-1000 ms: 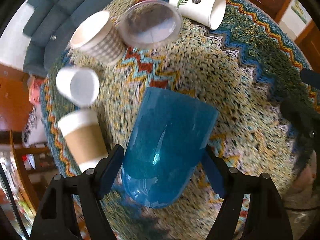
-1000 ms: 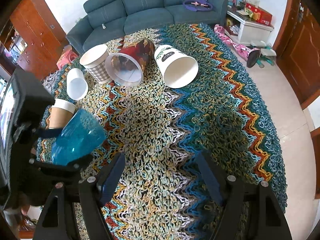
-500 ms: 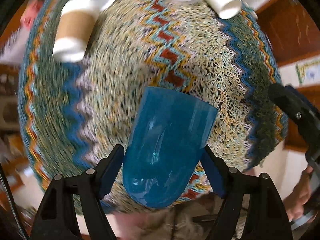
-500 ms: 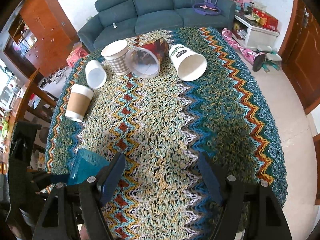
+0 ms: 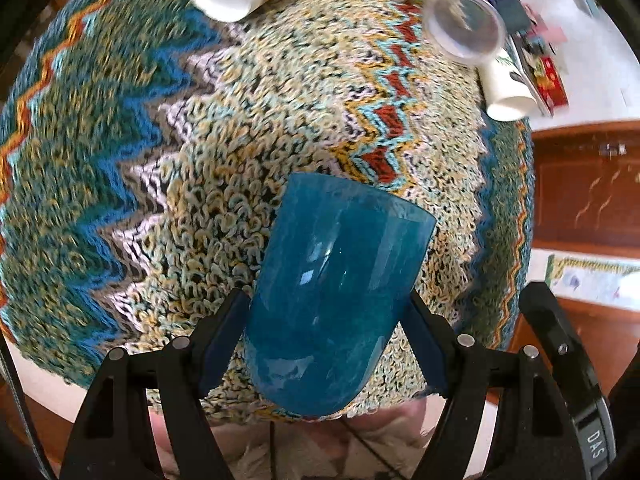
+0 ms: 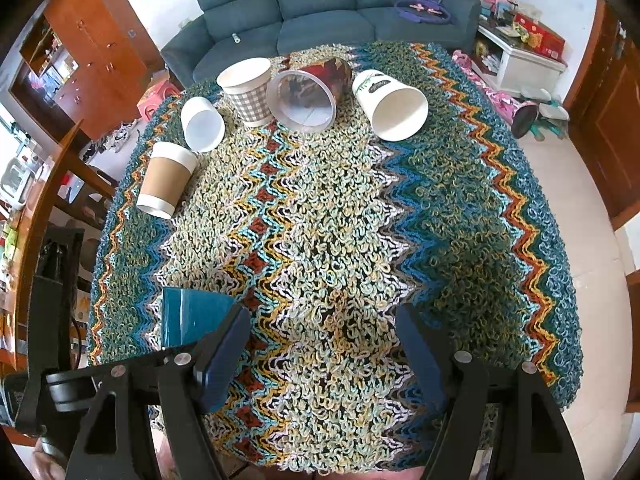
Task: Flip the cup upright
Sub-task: 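Rotate the left tool to turn the blue cup upright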
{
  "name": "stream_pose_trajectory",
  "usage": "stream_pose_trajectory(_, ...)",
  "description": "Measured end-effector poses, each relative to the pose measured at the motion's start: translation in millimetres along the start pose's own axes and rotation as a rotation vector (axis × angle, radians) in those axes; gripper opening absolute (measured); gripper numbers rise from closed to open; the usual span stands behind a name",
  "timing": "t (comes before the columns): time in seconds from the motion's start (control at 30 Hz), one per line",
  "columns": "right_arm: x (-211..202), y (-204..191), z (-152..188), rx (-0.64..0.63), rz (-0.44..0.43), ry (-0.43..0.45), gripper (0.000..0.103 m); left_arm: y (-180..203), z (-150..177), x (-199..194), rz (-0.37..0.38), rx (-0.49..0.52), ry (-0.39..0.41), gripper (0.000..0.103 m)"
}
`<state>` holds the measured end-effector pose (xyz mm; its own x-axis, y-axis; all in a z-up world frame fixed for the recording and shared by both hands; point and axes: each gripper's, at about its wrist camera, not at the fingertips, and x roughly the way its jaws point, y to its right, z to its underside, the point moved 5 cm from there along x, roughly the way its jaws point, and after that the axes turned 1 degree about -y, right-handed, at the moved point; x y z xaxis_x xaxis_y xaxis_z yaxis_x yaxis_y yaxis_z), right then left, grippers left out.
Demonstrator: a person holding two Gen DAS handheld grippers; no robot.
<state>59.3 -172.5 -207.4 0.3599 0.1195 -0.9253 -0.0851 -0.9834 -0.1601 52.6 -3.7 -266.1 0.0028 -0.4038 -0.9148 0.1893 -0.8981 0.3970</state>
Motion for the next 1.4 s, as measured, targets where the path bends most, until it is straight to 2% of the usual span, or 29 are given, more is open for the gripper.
stream_pose_trajectory(0.1,2,0,1,0.009,0.002,-0.009,0.076,-1,-1,-3,-0.002,-0.008,0.031,0.08)
stream_pose_trajectory(0.23,2,-4,2,0.012,-0.009,-0.017,0.076,0,1,-8,-0.059,0.067,0.062,0.083)
stream_pose_trajectory(0.3,2,-8,3,0.009,-0.013,-0.02,0.076,0,4,-14,-0.049,0.091,0.074,0.089)
stream_pose_trajectory(0.4,0,-15,2,0.0,-0.026,-0.022,0.076,-5,6,-25,-0.04,0.115,0.095,0.093)
stream_pose_trajectory(0.57,-4,-33,1,-0.035,-0.037,-0.027,0.076,-22,8,-47,-0.034,0.127,0.139,0.093)
stream_pose_trajectory(0.87,9,-54,6,-0.052,-0.05,-0.093,0.076,-50,16,-72,-0.122,0.172,0.246,0.093)
stream_pose_trajectory(1.4,53,-75,17,-0.005,-0.126,-0.252,0.076,-67,18,-67,-0.165,0.197,0.261,0.093)
